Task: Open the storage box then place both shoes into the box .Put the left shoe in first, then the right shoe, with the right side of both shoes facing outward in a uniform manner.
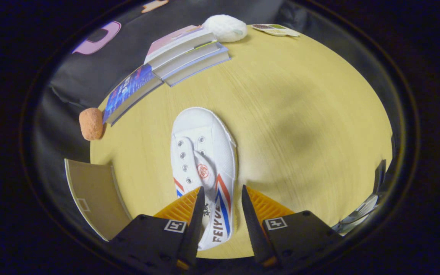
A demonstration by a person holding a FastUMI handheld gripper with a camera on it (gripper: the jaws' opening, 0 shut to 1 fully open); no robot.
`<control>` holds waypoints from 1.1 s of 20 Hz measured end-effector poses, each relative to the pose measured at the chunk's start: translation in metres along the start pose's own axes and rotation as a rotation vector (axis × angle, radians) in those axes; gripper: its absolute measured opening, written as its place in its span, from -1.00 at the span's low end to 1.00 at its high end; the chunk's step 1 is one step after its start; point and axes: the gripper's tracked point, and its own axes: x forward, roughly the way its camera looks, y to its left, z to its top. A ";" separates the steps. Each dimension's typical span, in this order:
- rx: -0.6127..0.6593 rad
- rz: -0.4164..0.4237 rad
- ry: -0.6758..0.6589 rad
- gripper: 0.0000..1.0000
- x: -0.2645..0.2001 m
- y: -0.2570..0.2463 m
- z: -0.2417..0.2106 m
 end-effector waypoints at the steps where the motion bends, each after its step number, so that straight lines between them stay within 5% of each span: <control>1: 0.001 0.005 0.004 0.09 0.004 0.003 -0.001; 5: 0.013 0.036 0.011 0.06 0.011 0.008 -0.003; 11: 0.119 0.104 0.035 -0.80 -0.004 0.006 -0.009; 16: 0.209 0.221 0.050 -0.82 -0.017 0.028 -0.016; 22: 0.224 0.398 0.083 -0.82 -0.066 0.112 -0.024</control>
